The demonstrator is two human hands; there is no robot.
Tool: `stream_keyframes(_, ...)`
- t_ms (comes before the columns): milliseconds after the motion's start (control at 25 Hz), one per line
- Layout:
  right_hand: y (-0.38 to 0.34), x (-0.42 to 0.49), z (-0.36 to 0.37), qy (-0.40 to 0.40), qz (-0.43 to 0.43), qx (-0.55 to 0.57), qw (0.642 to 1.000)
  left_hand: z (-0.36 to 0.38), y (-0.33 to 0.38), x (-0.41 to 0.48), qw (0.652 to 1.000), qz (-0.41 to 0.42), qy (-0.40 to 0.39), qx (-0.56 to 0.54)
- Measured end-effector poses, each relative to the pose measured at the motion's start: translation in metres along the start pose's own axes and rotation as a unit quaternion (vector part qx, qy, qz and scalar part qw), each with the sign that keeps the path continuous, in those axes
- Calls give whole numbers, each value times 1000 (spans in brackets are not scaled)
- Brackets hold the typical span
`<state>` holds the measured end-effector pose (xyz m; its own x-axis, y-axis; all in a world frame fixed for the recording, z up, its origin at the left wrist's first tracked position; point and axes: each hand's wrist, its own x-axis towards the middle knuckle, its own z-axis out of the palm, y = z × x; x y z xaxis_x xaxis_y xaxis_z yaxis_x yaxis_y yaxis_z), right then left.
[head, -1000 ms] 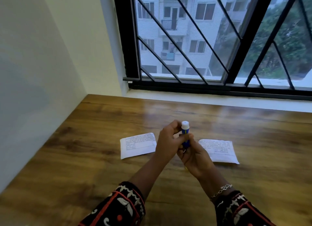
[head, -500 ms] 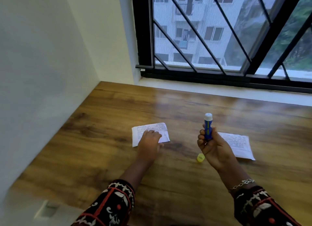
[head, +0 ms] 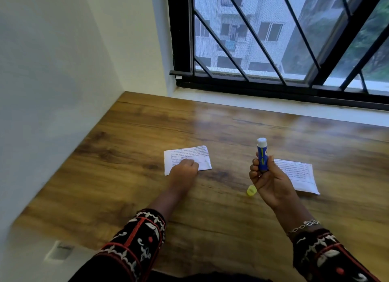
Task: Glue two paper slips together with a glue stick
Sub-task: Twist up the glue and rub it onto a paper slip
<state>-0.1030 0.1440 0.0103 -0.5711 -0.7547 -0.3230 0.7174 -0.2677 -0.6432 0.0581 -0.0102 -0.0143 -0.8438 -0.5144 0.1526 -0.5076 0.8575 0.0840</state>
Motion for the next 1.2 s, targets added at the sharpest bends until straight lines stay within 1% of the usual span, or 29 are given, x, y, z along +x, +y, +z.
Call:
stream_keyframes(160, 1, -1, 1, 5, 0, -12, 1000, -9, 2, -1, 1000, 24, -6, 18)
stream_keyframes(240, 0, -2, 2, 6, -1, -15, 1000, -10, 4, -3, 999, 41, 4, 26)
stream_keyframes(400, -3, -5, 3, 2, -6, -16, 1000, 0, 20, -15, 995, 93, 20, 24)
stream_keyframes(600, -5, -10, 3, -6, -8, -9, 1000, 13, 38, -33, 983, 170, 63, 12)
stream_keyframes(680, -6, -12, 2, -10, -6, -6, 1000, 15, 42, -39, 982, 180, 60, 0)
stream_keyframes(760, -7, -13, 0, -9, -2, -6, 1000, 17, 43, -43, 986, 160, 54, -5)
stream_keyframes(800, -8, -12, -1, -8, 0, -10, 1000, 17, 42, -44, 989, 145, 37, -15)
stream_keyframes(920, -10, -8, -2, -4, -9, -39, 999, 16, 42, -38, 990, 52, -73, -105)
stream_keyframes(1080, -14, 6, 9, -19, -11, -125, 992, 22, 50, -27, 989, -11, -103, -108)
stream_keyframes(1200, -12, 19, 26, -52, -15, -224, 973, 27, 52, -26, 987, -32, -117, -109)
